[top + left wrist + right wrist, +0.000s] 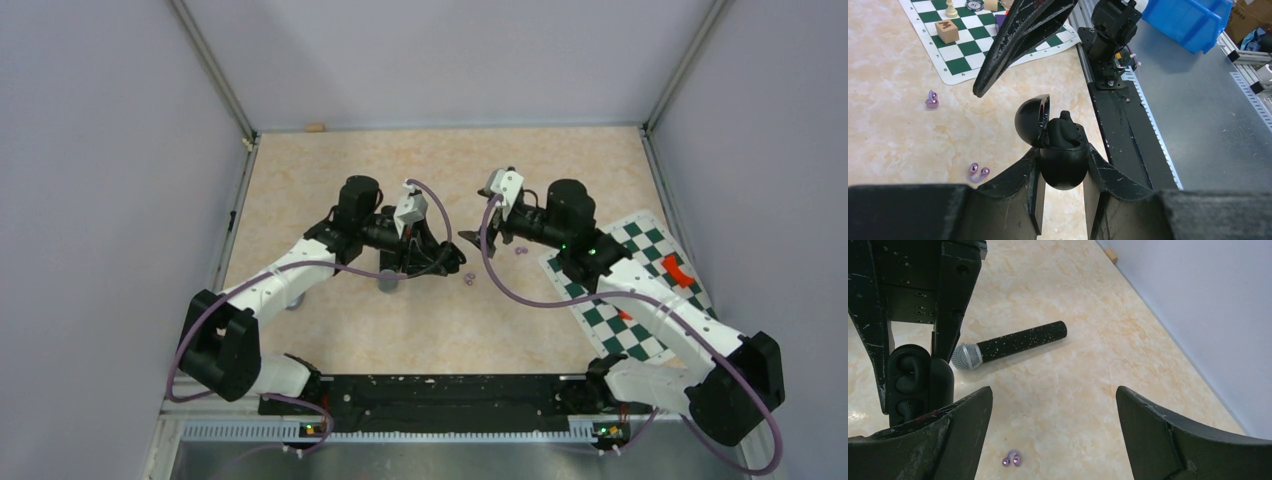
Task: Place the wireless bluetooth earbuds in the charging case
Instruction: Close the charging case with the earbuds inside.
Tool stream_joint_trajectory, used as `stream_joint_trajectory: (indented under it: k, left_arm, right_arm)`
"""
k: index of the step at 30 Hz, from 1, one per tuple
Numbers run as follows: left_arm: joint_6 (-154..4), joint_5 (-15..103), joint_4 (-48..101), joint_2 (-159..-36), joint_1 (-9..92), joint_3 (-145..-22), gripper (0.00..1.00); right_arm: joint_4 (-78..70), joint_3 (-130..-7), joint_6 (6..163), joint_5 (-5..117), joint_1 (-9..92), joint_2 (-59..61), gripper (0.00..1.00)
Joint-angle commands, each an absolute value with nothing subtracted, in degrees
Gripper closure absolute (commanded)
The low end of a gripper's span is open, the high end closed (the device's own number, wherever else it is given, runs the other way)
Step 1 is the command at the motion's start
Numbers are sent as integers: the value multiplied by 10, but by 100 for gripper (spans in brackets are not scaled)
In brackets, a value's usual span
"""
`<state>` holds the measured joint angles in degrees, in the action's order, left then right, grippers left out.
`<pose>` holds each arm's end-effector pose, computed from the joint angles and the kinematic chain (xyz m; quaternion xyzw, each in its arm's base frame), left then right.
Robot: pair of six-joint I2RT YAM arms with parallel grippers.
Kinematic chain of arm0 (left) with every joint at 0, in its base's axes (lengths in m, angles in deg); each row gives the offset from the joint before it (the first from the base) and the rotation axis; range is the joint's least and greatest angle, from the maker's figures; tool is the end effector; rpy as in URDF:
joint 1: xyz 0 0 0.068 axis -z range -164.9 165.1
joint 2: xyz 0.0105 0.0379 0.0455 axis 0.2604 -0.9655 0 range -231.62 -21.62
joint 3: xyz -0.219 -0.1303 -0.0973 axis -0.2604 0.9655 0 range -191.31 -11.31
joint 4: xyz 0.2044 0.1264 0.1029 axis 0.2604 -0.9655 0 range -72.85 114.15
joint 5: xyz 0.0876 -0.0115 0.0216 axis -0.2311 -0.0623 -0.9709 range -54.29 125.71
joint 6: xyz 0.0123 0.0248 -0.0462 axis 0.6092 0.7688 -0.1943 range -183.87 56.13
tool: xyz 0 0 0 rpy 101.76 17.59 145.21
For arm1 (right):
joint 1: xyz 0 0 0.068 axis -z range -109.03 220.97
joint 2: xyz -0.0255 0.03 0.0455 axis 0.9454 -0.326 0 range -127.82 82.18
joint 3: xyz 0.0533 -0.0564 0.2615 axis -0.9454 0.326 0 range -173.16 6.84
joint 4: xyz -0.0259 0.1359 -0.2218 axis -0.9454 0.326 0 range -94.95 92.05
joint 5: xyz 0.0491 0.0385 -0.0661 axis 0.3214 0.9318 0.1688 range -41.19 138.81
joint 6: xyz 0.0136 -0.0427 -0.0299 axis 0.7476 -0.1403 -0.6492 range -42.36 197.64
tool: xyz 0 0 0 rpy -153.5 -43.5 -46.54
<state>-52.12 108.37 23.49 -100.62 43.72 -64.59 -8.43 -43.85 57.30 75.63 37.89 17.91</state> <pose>0.2402 -0.1698 0.2828 0.5293 0.5349 -0.5603 0.3461 0.2105 0.1563 0.3336 -0.4682 0.5991 0.2460 0.6011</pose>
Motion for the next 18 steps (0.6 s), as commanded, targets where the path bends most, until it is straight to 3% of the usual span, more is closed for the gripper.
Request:
stream_joint_trajectory:
  k: [1, 18]
  left_arm:
    - [-513, 1104, 244, -999, 439, -669, 100]
    - [-513, 1102, 244, -1001, 441, -671, 100]
  right_arm:
    - [-95, -446, 572, 778, 386, 178, 9]
    - [-50, -451, 552, 931, 386, 197, 10]
